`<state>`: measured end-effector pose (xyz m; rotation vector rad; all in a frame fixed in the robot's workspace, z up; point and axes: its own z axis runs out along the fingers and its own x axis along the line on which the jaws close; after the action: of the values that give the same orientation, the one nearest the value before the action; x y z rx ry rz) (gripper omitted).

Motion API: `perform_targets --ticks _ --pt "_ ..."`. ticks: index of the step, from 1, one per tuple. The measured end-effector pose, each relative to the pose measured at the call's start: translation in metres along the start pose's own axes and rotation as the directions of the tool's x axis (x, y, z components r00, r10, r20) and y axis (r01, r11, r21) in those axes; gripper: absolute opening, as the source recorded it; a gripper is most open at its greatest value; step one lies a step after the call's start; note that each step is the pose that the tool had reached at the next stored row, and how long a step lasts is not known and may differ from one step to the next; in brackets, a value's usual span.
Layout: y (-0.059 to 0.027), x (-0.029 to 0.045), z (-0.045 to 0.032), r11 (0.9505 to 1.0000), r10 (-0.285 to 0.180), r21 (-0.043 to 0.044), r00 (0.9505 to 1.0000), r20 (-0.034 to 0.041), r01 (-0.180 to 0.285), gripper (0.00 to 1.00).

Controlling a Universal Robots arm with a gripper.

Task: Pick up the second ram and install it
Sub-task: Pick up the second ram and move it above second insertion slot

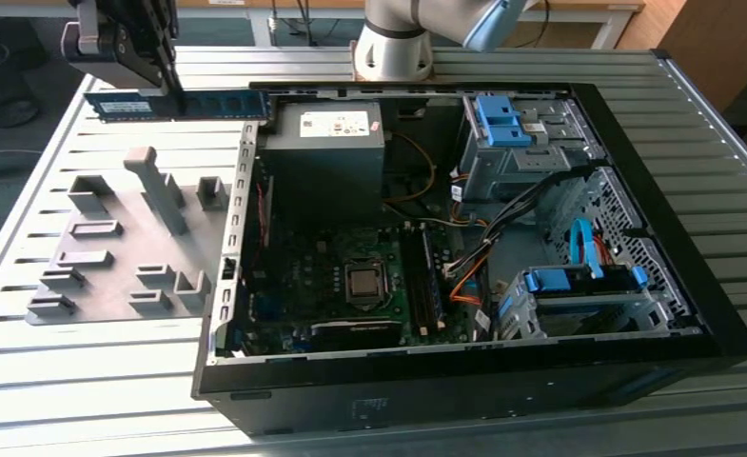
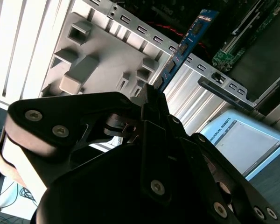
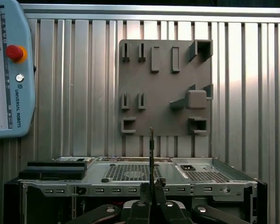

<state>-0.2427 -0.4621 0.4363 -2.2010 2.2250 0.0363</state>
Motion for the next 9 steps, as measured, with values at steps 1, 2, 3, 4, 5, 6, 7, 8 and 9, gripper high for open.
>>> perform_targets --ticks 1,2,3,4,5,6,7,8,9 --pt "-0.0005 0.0000 0.0000 1.0000 0.000 -0.0001 1.0000 -0.0001 0.000 0.14" --pt "-0.0011 0.0000 0.0001 1.0000 0.000 -0.0001 1.0000 -0.0001 0.000 0.14" --pt "-0.0017 0.0000 0.0002 1.0000 0.000 0.0000 1.0000 0.0000 0.000 0.14" --pt "-0.0024 0.0000 0.0003 1.0000 0.000 -0.0001 1.0000 -0.0001 0.000 0.14" --pt "-0.0031 0.0000 0.0003 1.0000 0.000 -0.0001 1.0000 -0.0001 0.000 0.14" --pt "-0.0039 0.0000 0.0004 1.0000 0.000 0.0000 1.0000 0.0000 0.000 0.14" --pt "-0.0047 0.0000 0.0005 1.0000 0.000 -0.0001 1.0000 -0.0001 0.000 0.14" --pt "-0.0058 -0.0001 0.0006 1.0000 0.000 -0.0001 1.0000 -0.0001 0.000 0.14" --pt "-0.0071 -0.0001 0.0006 1.0000 0.000 -0.0001 1.0000 -0.0001 0.000 0.14"
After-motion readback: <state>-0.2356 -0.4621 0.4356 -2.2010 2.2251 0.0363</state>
